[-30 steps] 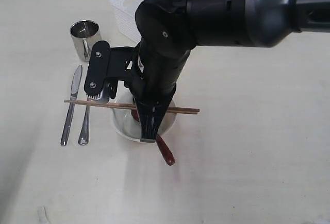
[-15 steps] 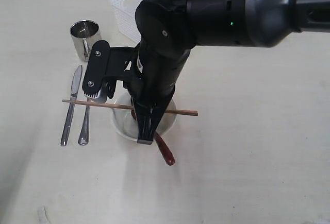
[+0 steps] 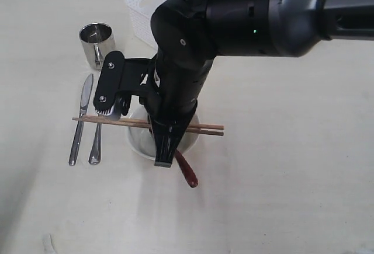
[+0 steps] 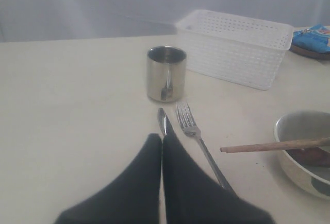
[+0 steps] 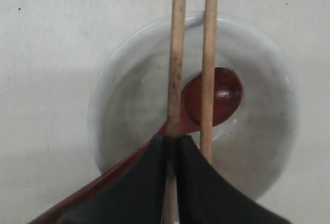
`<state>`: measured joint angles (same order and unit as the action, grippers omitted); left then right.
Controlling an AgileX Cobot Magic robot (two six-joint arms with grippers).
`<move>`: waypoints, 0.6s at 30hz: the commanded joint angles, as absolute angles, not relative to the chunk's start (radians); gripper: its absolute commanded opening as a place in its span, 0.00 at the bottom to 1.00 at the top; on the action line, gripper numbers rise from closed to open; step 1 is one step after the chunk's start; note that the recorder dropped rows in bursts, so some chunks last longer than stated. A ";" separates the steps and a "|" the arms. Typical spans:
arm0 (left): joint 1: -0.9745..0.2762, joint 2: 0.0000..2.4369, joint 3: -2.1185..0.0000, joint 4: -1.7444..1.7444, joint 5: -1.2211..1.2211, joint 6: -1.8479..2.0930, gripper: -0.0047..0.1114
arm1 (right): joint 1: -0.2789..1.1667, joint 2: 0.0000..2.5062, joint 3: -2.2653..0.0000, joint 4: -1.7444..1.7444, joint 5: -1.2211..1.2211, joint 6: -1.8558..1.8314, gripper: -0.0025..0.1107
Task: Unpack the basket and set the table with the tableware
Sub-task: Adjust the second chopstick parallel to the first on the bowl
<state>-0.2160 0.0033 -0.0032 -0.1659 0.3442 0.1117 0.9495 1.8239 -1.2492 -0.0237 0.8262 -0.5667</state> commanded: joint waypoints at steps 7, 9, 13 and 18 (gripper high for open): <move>-0.222 0.000 0.000 -0.164 0.342 0.110 0.04 | 0.944 1.831 -1.254 -0.006 0.818 -0.559 0.02; -0.222 0.000 0.000 -0.164 0.342 0.110 0.04 | 0.944 1.831 -1.254 0.000 0.820 -0.559 0.02; -0.222 0.000 0.000 -0.164 0.342 0.110 0.04 | 0.944 1.831 -1.254 0.000 0.820 -0.559 0.02; -0.222 0.000 0.000 -0.164 0.342 0.110 0.04 | 0.944 1.831 -1.254 -0.008 0.828 -0.565 0.02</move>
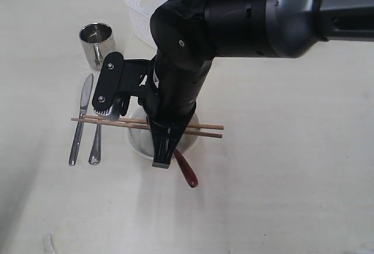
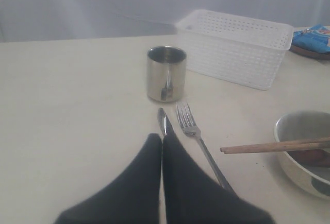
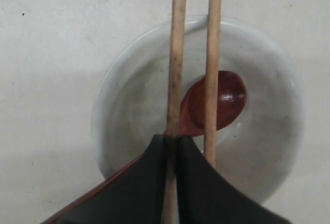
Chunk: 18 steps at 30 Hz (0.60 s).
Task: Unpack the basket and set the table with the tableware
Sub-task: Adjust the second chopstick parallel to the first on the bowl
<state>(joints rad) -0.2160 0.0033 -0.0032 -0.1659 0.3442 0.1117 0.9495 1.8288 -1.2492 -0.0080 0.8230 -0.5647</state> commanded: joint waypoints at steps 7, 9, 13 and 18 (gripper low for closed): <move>-0.222 0.000 0.000 -0.164 0.342 0.110 0.04 | 0.944 1.831 -1.254 -0.008 0.832 -0.565 0.02; -0.222 0.000 0.000 -0.164 0.342 0.110 0.04 | 0.944 1.831 -1.254 -0.008 0.832 -0.565 0.02; -0.222 0.000 0.000 -0.164 0.342 0.110 0.04 | 0.944 1.831 -1.254 -0.008 0.834 -0.565 0.02; -0.222 0.000 0.000 -0.164 0.342 0.110 0.04 | 0.944 1.831 -1.254 -0.008 0.835 -0.565 0.10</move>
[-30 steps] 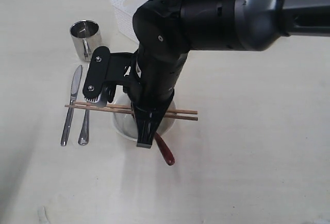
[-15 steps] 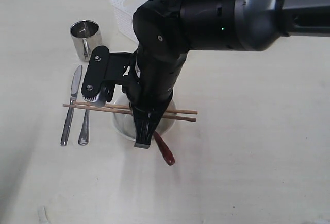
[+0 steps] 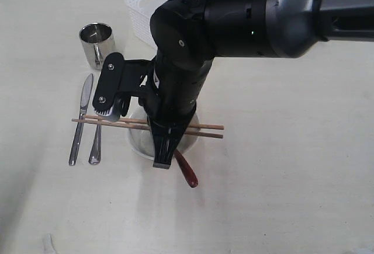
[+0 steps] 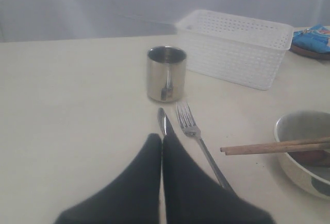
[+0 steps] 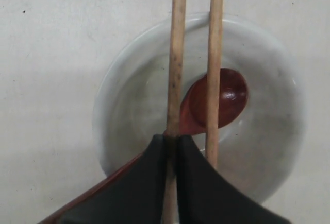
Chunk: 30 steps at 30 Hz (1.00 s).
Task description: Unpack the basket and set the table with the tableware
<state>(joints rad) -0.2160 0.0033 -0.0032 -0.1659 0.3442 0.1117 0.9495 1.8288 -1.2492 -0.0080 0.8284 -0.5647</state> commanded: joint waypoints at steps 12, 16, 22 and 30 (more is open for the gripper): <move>-0.222 0.000 0.000 -0.164 0.342 0.110 0.04 | 0.944 1.831 -1.254 -0.067 0.818 -0.510 0.28; -0.222 0.000 0.000 -0.161 0.342 0.110 0.04 | 0.944 1.824 -1.254 -0.112 0.820 -0.486 0.28; -0.222 0.000 0.000 -0.163 0.342 0.110 0.04 | 0.944 1.770 -1.256 -0.114 0.818 -0.486 0.28; -0.222 0.000 0.000 -0.163 0.342 0.110 0.04 | 0.953 1.738 -1.256 0.111 0.819 -0.532 0.28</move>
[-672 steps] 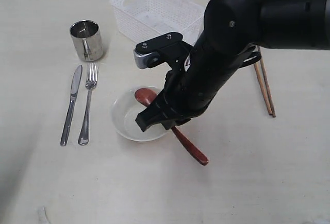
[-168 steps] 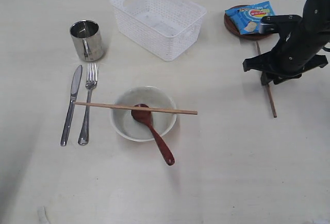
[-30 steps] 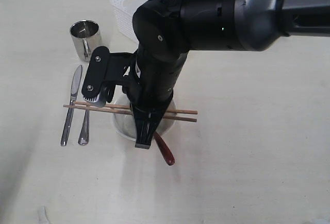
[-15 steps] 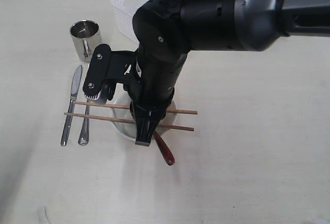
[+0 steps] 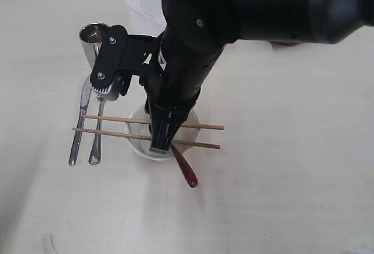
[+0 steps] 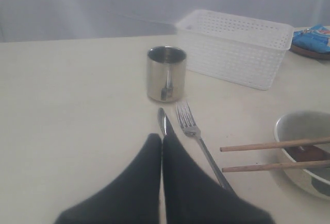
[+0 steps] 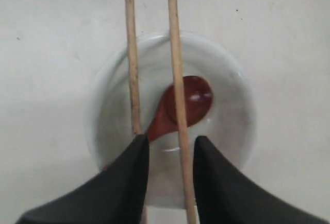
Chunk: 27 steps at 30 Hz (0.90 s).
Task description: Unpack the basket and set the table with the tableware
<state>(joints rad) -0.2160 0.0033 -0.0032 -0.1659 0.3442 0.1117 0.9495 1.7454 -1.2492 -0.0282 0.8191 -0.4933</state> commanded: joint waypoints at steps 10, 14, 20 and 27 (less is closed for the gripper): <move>-0.222 0.000 0.000 -0.163 0.342 0.110 0.04 | 0.979 1.800 -1.256 0.150 0.815 -0.546 0.28; -0.222 0.000 0.000 -0.163 0.342 0.110 0.04 | 0.979 1.819 -1.256 0.153 0.815 -0.546 0.16; -0.222 0.000 0.000 -0.163 0.342 0.110 0.04 | 0.979 1.823 -1.256 0.153 0.810 -0.563 0.02; -0.222 0.000 0.000 -0.163 0.342 0.110 0.04 | 0.979 1.868 -1.256 0.149 0.805 -0.564 0.02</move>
